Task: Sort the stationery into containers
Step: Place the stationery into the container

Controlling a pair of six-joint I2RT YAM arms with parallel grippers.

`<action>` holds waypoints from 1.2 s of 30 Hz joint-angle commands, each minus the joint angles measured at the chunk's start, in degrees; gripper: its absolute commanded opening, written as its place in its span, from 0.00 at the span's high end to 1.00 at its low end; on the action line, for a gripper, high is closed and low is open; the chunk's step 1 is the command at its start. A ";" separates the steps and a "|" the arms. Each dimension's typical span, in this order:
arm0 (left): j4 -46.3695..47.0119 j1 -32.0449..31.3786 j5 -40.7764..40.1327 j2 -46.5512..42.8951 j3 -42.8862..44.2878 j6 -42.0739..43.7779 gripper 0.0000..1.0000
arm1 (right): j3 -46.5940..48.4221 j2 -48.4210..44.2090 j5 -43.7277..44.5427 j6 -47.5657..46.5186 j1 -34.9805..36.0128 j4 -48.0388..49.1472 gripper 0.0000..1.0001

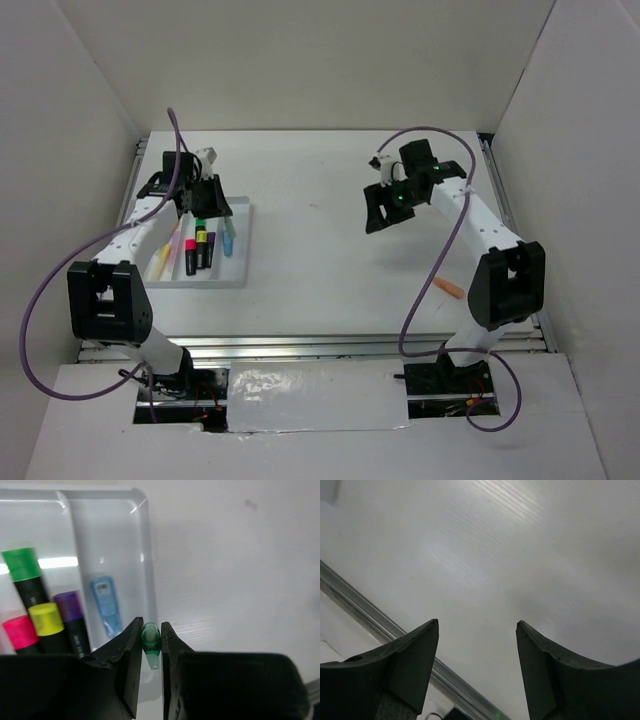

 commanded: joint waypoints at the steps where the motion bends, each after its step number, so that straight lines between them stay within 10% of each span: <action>1: -8.31 -0.66 -8.90 -0.07 0.69 9.23 1.00 | -4.61 -4.71 4.37 -10.07 -2.95 -6.15 0.30; 13: -10.07 -1.89 -12.42 9.68 4.12 9.41 0.85 | -19.63 -10.95 18.51 -22.04 -21.58 -8.01 0.32; 21: -10.34 -1.98 -13.66 10.92 4.47 8.44 0.45 | -26.15 -9.81 22.66 -29.25 -27.66 -4.85 0.31; 36: -9.37 -2.06 -8.91 8.99 2.63 8.09 0.41 | -30.63 -2.25 27.21 -32.95 -25.03 5.25 0.35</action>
